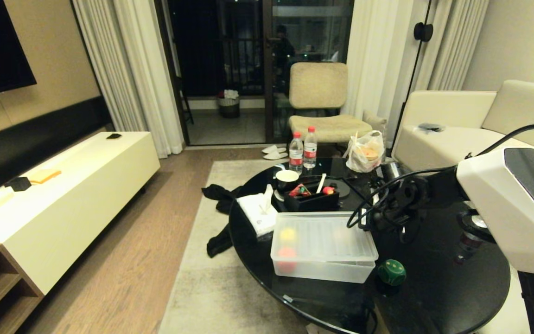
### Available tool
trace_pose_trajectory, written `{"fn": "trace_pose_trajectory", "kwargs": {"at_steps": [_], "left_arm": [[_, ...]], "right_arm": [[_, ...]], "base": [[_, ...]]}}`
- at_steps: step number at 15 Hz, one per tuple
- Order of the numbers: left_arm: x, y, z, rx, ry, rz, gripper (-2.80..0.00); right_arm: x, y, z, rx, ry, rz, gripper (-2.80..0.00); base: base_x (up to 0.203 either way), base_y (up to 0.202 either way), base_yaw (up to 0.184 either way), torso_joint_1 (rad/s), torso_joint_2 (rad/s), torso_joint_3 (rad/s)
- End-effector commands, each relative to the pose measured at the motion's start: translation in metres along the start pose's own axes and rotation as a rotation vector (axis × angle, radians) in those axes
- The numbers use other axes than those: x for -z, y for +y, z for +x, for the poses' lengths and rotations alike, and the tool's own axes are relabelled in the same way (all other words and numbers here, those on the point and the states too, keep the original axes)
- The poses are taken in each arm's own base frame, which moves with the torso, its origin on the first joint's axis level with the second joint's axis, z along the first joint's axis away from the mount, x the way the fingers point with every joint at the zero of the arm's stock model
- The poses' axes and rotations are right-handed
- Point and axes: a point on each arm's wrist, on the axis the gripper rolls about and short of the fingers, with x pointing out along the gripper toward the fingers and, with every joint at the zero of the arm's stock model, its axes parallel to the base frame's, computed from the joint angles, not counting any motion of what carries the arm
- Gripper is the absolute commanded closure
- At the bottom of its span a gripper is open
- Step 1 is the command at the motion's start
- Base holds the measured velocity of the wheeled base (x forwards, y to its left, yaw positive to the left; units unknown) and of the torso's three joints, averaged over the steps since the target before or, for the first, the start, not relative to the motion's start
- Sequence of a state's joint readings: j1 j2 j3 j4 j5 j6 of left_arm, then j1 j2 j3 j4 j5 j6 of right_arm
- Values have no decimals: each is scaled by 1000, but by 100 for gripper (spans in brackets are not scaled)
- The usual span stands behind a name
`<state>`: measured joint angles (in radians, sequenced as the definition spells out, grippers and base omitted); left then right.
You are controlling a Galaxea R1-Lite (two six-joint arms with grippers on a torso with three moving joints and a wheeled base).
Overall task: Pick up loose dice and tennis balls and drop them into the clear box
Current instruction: Open the lid
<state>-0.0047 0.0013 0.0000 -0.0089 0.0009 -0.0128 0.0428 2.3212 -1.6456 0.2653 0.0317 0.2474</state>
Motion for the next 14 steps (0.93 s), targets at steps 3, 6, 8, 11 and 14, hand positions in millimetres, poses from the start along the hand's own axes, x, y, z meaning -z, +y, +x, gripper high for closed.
{"fn": "trace_pose_trajectory", "kwargs": {"at_steps": [3, 6, 8, 11, 14], "left_arm": [[0, 0, 0, -1, 2, -1, 0], [0, 0, 0, -1, 2, -1, 0], [0, 0, 0, -1, 2, -1, 0], [0, 0, 0, -1, 2, -1, 0], [0, 0, 0, -1, 2, -1, 0]], "right_arm": [[0, 1, -7, -16, -4, 8, 0], [-3, 0, -14, -97, 4, 85, 0], [-4, -2, -15, -117, 10, 112, 0], [-7, -4, -22, -149, 5, 158, 0], [-9, -5, -31, -155, -8, 159, 0]], "base": [[0, 0, 0, 0, 0, 0], [0, 0, 0, 0, 0, 0], [0, 0, 0, 0, 0, 0], [0, 0, 0, 0, 0, 0], [0, 0, 0, 0, 0, 0]]}}
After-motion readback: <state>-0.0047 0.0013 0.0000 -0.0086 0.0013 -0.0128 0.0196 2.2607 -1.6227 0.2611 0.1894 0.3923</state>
